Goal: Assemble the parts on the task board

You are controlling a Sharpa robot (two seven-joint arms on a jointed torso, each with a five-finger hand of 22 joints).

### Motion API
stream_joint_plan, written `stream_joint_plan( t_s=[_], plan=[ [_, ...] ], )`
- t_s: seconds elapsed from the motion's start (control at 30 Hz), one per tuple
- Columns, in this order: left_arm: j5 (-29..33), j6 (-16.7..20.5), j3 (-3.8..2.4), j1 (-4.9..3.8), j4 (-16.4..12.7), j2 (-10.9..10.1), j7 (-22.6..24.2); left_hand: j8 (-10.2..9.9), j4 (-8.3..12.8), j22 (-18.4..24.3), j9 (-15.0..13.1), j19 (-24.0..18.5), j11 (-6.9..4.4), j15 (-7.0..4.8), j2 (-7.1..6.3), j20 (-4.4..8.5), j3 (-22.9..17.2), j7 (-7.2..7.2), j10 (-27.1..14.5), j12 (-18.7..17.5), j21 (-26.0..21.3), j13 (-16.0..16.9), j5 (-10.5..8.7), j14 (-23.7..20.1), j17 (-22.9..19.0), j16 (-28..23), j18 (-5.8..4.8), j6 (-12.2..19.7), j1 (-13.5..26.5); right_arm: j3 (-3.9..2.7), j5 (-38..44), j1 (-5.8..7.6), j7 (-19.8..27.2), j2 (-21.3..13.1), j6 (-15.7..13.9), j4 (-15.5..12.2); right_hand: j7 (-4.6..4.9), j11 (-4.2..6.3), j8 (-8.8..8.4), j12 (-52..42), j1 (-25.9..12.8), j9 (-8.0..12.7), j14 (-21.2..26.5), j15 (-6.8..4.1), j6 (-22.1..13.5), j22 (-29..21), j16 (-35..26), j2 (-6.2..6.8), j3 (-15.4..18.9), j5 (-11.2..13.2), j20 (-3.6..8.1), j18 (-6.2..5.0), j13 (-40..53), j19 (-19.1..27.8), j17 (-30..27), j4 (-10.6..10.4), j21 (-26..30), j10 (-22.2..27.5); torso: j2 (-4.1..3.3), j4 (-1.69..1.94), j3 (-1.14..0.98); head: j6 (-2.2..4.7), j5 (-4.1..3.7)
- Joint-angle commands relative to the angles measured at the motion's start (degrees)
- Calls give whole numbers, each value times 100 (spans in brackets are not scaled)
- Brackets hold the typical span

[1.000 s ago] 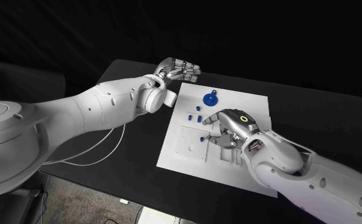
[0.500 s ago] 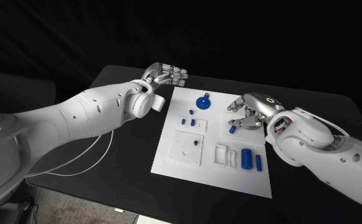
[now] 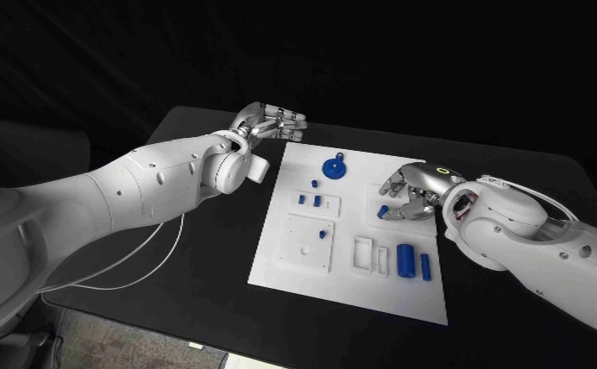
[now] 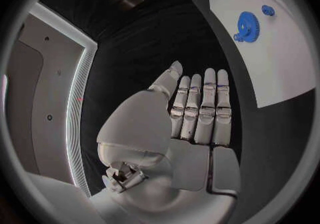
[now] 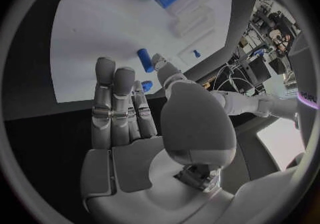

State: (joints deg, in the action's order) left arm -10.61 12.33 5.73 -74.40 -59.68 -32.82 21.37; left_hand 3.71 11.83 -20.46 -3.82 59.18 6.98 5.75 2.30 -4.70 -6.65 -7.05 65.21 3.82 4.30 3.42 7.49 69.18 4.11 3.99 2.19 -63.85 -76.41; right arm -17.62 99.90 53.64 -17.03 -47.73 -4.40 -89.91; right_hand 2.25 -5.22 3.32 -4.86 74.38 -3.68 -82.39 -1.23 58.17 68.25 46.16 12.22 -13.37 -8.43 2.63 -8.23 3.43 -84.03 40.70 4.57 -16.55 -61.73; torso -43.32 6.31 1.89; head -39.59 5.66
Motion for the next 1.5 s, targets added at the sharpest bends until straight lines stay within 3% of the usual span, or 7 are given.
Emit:
stream_joint_plan(
  t_s=[0.03, 0.27, 0.43, 0.47, 0.6, 1.07, 1.5],
  plan=[
    [-33, -92, -5, -3, 1, 11, 39, -10, 22, -8, -4, 21, -13, -3, 6, 15, -11, -2, -21, -28, 41, -6, 3, -17, -7, -23, 82, 32, -30, 2, 75, -13, -68, 41, 414, 20, 34, 3, 29, -38, 57, 2, 9, 17, 1, -13, 21, -19, 8, 2, -29, -110, 0, -214, -8, -36, 5, -22, 1, 4, 5, -15, 4],
    [-33, -68, -5, -3, 9, 14, 19, -9, 38, -14, -5, 18, -10, -2, 10, 15, -23, -4, -24, -29, 46, -6, -27, -20, -7, -24, 84, 29, -49, 13, 83, -38, -5, 112, 372, -6, 104, 101, 29, -75, 37, 2, -42, -29, 153, -33, 33, -170, -180, 44, 12, -33, -4, -234, -25, 68, -174, -372, 2, 1, 5, -45, 10],
    [-33, -70, -5, -3, 18, 20, 13, -9, 38, -14, -5, 18, -10, -2, 10, 15, -23, -4, -24, -29, 46, -6, -27, -20, -7, -24, 84, 29, -49, 18, 86, -61, 26, 134, 292, -25, 212, 196, 42, 58, -80, -4, -70, -63, 405, -27, 74, -259, -991, 432, 35, 5, -3, -237, -29, 266, -395, -800, 2, -5, 4, -44, 11],
    [-33, -73, -5, -3, 19, 21, 12, -8, 33, -19, -6, 16, -12, -3, 19, 14, -24, -2, -22, -28, 50, -6, -33, -20, -7, -23, 86, 24, -41, 18, 88, -63, 28, 137, 280, -23, 225, 212, 19, 118, -256, 4, -66, -80, 498, -16, 90, -183, -1401, 432, 59, 33, -3, -230, -32, 276, -450, -893, 2, -5, 5, -50, 10],
    [-33, -79, -5, -3, 22, 22, 1, -8, 33, -19, -6, 16, -12, -3, 19, 14, -24, -2, -22, -28, 50, -6, -33, -20, -7, -23, 86, 24, -41, 20, 103, -68, 33, 146, 263, -15, 315, 264, 57, 98, -236, -12, -60, -107, 799, -3, 95, -384, -1878, 561, 87, 59, 4, -225, -29, 281, -492, -1092, 1, -3, 2, -59, 11],
    [-33, -98, -5, -3, 35, 22, -29, -8, 29, -26, -5, 6, -8, 3, 21, 10, -24, 0, -33, -29, 53, -6, -29, -33, -8, -26, 87, 26, -39, 26, 337, -89, -9, 174, 217, 13, 295, 337, 36, 122, -145, -14, -47, -177, 1141, 103, 90, -534, -2191, 561, 174, 143, 9, -203, -5, 610, -625, -1386, 1, -6, -1, -84, 1],
    [-29, -104, -5, -4, 53, 23, -35, -9, 29, -26, -4, 2, -5, 4, 19, 8, -23, -1, -42, -29, 52, -6, -30, -37, -9, -25, 86, 30, -39, 30, 618, -112, -72, 165, -198, -115, 228, 394, 34, 131, -17, -28, -63, -205, 1427, 397, 94, -617, -2542, 569, 207, 169, 18, -199, 11, 802, -1037, -1697, 3, -3, -3, -61, -26]
  ],
)
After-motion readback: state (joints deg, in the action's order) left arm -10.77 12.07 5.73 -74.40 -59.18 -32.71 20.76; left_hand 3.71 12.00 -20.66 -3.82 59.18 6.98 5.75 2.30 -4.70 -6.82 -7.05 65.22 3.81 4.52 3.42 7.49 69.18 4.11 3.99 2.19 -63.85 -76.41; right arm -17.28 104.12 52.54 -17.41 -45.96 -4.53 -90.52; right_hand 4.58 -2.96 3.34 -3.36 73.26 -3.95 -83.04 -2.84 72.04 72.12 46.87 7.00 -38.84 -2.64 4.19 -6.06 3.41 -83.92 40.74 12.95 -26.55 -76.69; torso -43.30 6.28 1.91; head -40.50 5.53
